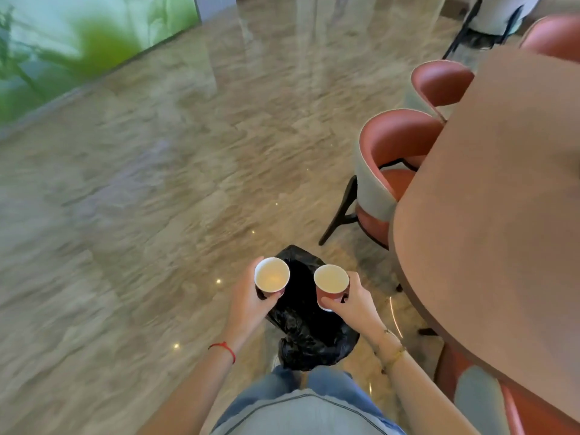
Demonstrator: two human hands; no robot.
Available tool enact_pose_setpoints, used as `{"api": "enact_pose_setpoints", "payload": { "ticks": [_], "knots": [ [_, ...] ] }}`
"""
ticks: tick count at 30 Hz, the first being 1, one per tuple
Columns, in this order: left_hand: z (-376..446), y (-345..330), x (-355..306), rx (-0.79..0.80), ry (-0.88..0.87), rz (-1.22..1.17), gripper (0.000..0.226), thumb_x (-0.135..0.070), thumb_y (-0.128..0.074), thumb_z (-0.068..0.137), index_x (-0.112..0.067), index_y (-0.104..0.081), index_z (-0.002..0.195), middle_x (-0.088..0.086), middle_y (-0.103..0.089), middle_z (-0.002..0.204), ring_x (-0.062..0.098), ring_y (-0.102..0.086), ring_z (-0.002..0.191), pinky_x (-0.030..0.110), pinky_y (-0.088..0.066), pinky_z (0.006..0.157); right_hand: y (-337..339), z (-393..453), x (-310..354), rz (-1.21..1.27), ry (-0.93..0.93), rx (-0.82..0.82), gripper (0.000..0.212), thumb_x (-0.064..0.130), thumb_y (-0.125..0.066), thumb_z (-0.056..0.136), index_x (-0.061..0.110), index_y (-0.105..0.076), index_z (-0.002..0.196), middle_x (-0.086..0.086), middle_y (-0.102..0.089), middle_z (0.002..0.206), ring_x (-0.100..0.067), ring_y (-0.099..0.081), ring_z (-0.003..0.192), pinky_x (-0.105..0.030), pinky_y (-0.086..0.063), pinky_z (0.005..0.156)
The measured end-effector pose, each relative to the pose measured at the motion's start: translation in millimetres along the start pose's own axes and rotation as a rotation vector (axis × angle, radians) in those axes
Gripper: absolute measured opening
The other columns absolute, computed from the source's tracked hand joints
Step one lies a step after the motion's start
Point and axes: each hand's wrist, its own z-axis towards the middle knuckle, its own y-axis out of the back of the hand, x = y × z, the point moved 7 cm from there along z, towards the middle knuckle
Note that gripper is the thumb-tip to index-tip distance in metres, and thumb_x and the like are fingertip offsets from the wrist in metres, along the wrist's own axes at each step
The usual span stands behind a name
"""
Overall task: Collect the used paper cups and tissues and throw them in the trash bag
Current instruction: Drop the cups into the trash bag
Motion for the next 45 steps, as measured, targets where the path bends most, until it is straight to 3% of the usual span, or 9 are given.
{"api": "enact_pose_setpoints", "payload": {
  "ticks": [9,14,19,22,28,32,35,40,45],
  "knots": [
    [69.4,-66.6,34.0,0.365,0.118,0.018,0.092,-0.022,-0.081,0.077,-0.021,-0.025,0.149,-0.004,-0.034,0.152,0.018,-0.033,0.139,0.041,-0.03,0.114,-25.4,55.4,-29.9,-0.016,-0.215,0.079,0.085,0.04,-0.077,0.072,0.014,-0.03,0.138,-0.007,-0.054,0.13,-0.023,-0.054,0.118,-0.027,-0.043,0.086],
    [79.4,-73.8,37.6,0.405,0.101,0.093,0.08,-0.029,-0.072,0.085,-0.02,-0.026,0.15,-0.003,-0.031,0.155,0.016,-0.03,0.142,0.036,-0.028,0.116,-13.4,60.8,-41.9,-0.113,-0.234,0.103,0.081,0.045,-0.068,0.082,0.014,-0.027,0.144,-0.01,-0.042,0.146,-0.024,-0.046,0.129,-0.033,-0.042,0.101],
    [85.6,-65.6,12.1,0.436,0.004,0.215,0.05,-0.032,-0.059,0.095,-0.023,-0.043,0.142,-0.005,-0.045,0.146,0.018,-0.049,0.128,0.025,-0.041,0.098,16.6,56.6,-32.6,-0.239,-0.138,0.052,0.054,0.044,-0.058,0.089,0.021,-0.043,0.135,-0.002,-0.047,0.14,-0.019,-0.042,0.13,-0.031,-0.04,0.103],
    [88.6,-54.3,-10.0,0.415,-0.062,0.289,0.045,-0.032,-0.056,0.096,-0.024,-0.046,0.139,-0.005,-0.05,0.142,0.023,-0.064,0.097,0.025,-0.048,0.077,35.2,51.1,-20.4,-0.301,-0.053,-0.007,0.048,0.045,-0.055,0.09,0.024,-0.045,0.133,0.003,-0.049,0.135,-0.018,-0.038,0.129,-0.03,-0.038,0.101],
    [76.2,-27.1,-47.6,0.317,-0.186,0.409,0.037,-0.034,-0.055,0.096,-0.025,-0.054,0.131,-0.012,-0.053,0.134,-0.009,-0.05,0.054,0.008,-0.038,0.052,63.1,32.3,-1.1,-0.379,0.077,-0.118,0.047,0.046,-0.055,0.09,0.028,-0.044,0.133,0.005,-0.049,0.135,-0.016,-0.035,0.13,-0.031,-0.035,0.105],
    [59.5,-18.1,-61.4,0.286,-0.227,0.423,0.036,-0.033,-0.056,0.095,-0.023,-0.056,0.13,-0.012,-0.056,0.131,0.0,-0.049,0.053,0.004,-0.038,0.053,77.0,14.8,2.7,-0.388,0.106,-0.18,0.048,0.044,-0.056,0.09,0.028,-0.044,0.133,0.004,-0.05,0.134,-0.016,-0.036,0.13,-0.032,-0.035,0.106],
    [49.9,-14.8,-67.2,0.265,-0.244,0.444,0.035,-0.035,-0.057,0.095,-0.026,-0.057,0.129,-0.012,-0.058,0.129,0.005,-0.062,0.074,0.004,-0.035,0.05,86.1,-1.2,3.5,-0.375,0.118,-0.221,0.048,0.043,-0.056,0.09,0.028,-0.043,0.134,0.004,-0.051,0.134,-0.015,-0.036,0.13,-0.033,-0.037,0.105],
    [32.6,-9.3,-80.0,0.224,-0.292,0.413,0.033,-0.034,-0.061,0.092,-0.028,-0.059,0.125,-0.012,-0.062,0.123,-0.008,-0.031,0.039,0.006,-0.033,0.041,100.4,-33.2,2.2,-0.377,0.103,-0.287,0.049,0.044,-0.056,0.09,0.027,-0.043,0.134,0.005,-0.053,0.131,-0.014,-0.038,0.126,-0.033,-0.039,0.103],
    [16.2,-6.7,-95.0,0.257,-0.376,0.446,0.033,-0.038,-0.057,0.093,-0.032,-0.056,0.126,-0.015,-0.06,0.124,0.007,-0.041,0.041,0.011,-0.031,0.038,107.1,-75.0,-2.9,-0.355,0.044,-0.376,0.049,0.043,-0.057,0.09,0.028,-0.042,0.134,0.006,-0.052,0.131,-0.013,-0.038,0.125,-0.031,-0.039,0.099]
  ]
}}
